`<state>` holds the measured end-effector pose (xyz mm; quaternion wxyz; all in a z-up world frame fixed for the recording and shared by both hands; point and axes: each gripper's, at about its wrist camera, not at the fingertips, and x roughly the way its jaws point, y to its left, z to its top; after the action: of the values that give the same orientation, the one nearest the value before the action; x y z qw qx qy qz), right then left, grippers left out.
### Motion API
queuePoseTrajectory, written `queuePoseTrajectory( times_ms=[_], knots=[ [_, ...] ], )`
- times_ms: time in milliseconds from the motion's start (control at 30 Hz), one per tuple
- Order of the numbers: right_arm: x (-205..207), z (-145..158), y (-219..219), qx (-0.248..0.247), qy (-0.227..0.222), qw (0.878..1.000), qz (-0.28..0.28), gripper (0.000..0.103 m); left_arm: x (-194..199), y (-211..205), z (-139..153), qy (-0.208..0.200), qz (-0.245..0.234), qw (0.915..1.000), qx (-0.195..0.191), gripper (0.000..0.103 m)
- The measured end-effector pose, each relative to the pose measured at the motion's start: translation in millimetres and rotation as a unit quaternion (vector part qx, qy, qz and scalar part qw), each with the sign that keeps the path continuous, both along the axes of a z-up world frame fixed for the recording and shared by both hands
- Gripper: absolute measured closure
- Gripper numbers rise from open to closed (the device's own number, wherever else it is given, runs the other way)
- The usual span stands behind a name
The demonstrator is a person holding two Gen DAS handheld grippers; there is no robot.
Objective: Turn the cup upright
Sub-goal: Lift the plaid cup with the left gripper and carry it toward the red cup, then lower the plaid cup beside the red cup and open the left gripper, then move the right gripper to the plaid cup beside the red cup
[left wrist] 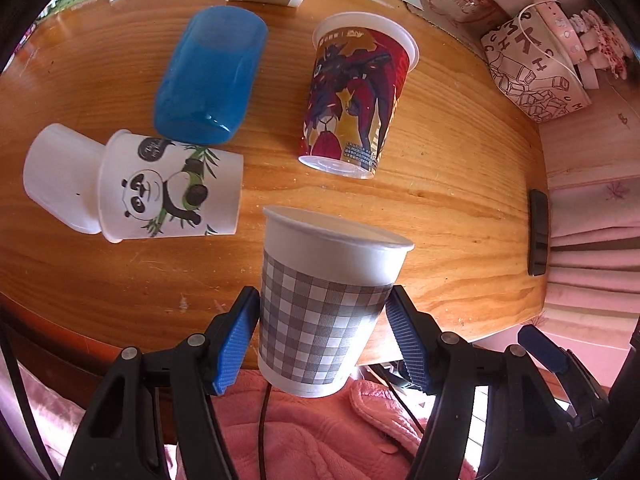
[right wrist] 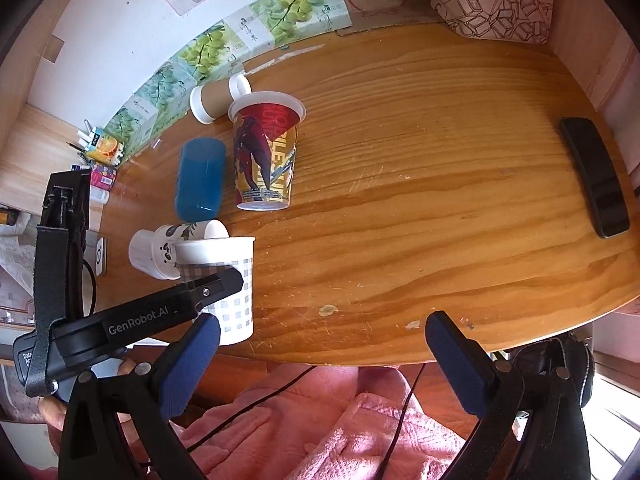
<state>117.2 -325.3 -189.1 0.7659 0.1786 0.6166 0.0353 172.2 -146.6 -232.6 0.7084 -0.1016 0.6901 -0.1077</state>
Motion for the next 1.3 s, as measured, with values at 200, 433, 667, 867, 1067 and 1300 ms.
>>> queuePoseTrajectory(
  times_ms=[200, 433, 667, 867, 1067, 1300],
  knots=[
    [7.2, -11.6, 0.5, 0.011, 0.021, 0.999, 0.023, 0.000, -1.4, -1.4, -2.8, -0.002, 0.010, 0.9999, 0.006, 0.033],
    [10.4, -10.5, -0.5, 0.026, 0.019, 0.999, 0.027, 0.000, -4.1, 2.1, 2.3, -0.005, 0.018, 0.9998, 0.000, 0.032],
    [6.7, -12.4, -4.0, 0.046, 0.021, 0.999, 0.019, 0.000, -9.7, 6.0, 5.3, -0.007, 0.025, 0.9996, -0.009, 0.025],
    [-1.9, -13.8, -8.1, 0.067, 0.017, 0.998, 0.000, 0.000, -17.6, 7.8, 16.3, -0.025, 0.020, 0.9993, -0.016, 0.023],
    [-8.9, -12.0, -11.0, 0.088, -0.003, 0.996, -0.025, 0.000, -26.0, 20.3, 32.2, -0.065, 0.024, 0.9971, -0.033, 0.022],
    [-7.7, 5.6, 3.0, 0.053, -0.081, 0.995, -0.032, 0.000, -34.4, 40.9, 57.5, -0.143, 0.033, 0.9878, -0.053, 0.022]
  ],
)
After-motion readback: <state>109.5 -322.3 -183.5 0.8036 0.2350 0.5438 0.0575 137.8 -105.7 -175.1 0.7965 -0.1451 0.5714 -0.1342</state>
